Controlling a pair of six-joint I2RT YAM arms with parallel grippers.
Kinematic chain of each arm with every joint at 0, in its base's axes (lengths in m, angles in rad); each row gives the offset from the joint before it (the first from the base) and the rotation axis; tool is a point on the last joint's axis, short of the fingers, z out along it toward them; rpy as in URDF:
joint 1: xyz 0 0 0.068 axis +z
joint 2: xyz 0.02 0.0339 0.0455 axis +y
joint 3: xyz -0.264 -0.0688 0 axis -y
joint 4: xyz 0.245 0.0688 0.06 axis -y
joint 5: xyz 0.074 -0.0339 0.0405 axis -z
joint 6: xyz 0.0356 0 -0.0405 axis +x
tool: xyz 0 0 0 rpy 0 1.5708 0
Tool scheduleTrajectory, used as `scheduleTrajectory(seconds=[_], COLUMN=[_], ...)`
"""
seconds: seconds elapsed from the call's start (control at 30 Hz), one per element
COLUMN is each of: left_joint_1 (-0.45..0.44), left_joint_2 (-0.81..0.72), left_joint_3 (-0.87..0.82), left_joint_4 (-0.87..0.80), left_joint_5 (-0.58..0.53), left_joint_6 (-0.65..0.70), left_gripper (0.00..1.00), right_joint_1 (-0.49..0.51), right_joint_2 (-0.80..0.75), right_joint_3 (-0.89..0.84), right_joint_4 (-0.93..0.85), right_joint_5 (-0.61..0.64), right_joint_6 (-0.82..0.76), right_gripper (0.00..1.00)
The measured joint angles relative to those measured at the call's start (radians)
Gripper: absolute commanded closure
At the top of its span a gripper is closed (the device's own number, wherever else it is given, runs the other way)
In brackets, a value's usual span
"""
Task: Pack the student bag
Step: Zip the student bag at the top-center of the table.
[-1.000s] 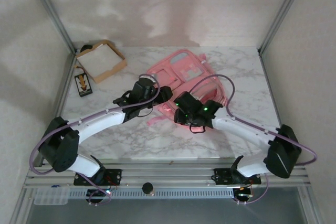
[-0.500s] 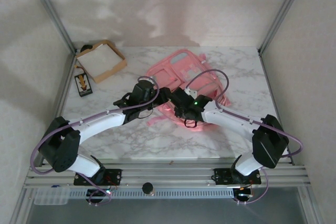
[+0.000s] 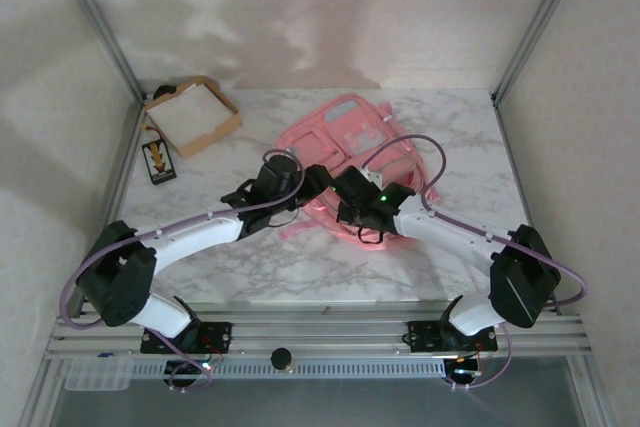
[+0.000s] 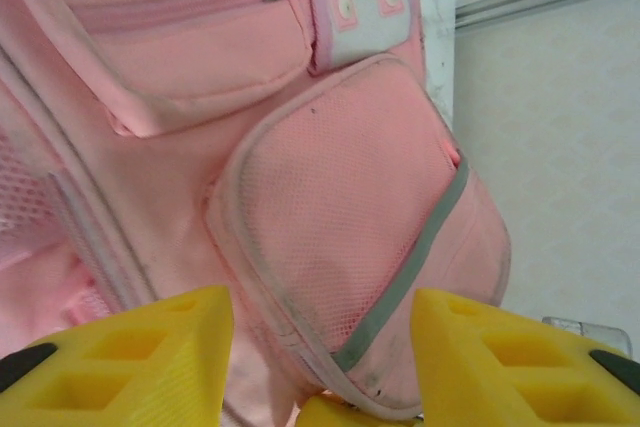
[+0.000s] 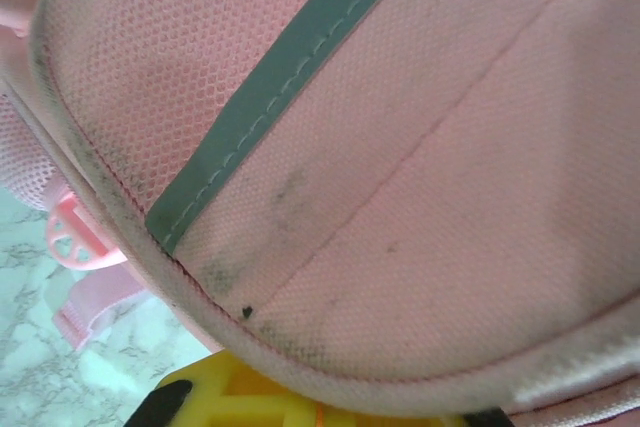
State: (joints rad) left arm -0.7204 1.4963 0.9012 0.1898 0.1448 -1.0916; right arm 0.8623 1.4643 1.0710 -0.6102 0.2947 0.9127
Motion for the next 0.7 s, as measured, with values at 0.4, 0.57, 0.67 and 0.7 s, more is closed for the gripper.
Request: scheduleTrajectory(seconds=[0.4,0.57,0.67,0.7], left_joint_1=[-0.088,-0.092,-0.1,-0.102], left_joint_2=[0.156,0.196,0.21,0.21], left_joint_3=[0.018,0.028,0.052,0.058], left_joint_4=[0.05,0.076,0.063,0.055], left_joint_5=[-0.048,-0.075,-0.09,-0.097], left_joint_6=[-0.272,-0.34,-0.357,-0.363], left_gripper=[0.64,0.9,1.0,1.0], right_joint_1=[-0.024,-0.029,-0.045,-0.054], right_joint_2=[-0.023,-0.023,-0.023,-0.026], right_joint_3=[-0.041,-0.053,-0.06,-0.061], right_joint_4=[0.037,0.041,0.032,0.03], right_joint_5=[-0.06,-0.071,-0.07,-0.071], right_joint_6=[-0.024,-0.035,-0.035,-0.035], right_gripper=[1.0,1.0,1.0,1.0])
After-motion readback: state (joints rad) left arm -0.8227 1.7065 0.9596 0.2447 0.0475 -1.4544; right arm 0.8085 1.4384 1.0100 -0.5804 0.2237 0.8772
